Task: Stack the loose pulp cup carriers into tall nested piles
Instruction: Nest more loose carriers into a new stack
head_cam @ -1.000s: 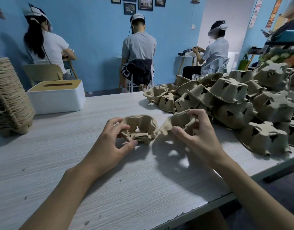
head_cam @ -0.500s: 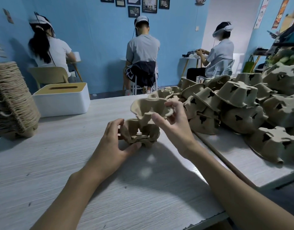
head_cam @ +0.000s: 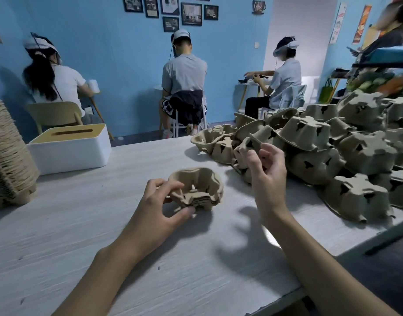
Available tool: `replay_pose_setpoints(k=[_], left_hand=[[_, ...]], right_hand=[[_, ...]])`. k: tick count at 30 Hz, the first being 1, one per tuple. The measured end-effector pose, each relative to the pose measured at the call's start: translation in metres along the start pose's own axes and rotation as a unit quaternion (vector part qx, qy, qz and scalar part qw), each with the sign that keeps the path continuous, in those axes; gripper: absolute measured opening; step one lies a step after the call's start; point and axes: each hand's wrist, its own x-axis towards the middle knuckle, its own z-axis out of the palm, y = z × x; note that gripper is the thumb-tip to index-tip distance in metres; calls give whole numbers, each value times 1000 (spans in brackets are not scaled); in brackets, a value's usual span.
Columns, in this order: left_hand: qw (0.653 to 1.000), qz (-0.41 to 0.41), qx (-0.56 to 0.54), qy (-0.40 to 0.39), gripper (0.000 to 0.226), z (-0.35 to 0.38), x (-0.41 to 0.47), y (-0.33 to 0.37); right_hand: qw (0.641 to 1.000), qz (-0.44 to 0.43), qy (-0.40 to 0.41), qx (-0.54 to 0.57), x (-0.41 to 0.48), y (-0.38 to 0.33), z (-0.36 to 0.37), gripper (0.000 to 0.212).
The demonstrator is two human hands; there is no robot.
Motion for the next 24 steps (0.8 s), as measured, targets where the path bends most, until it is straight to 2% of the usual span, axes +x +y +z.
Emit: replay_pose_setpoints(k=[4, 10, 13, 18, 24], left_hand=[[999, -2, 10, -45, 47, 14, 12, 15], [999, -8, 3, -51, 46, 35, 22, 31], [999, -3, 3, -51, 44, 36, 19, 32], [999, 5, 11, -48, 45, 37, 16, 31], [999, 12, 13, -38, 43, 38, 17, 31]], right_hand=[[997, 24, 71, 22, 11, 2, -23, 49], [993, 67, 92, 36, 25, 6, -39, 72], [993, 66, 89, 33, 29, 5, -45, 77], [995, 25, 95, 19, 31, -2, -47, 63], [986, -145, 86, -4, 25, -17, -41, 23]])
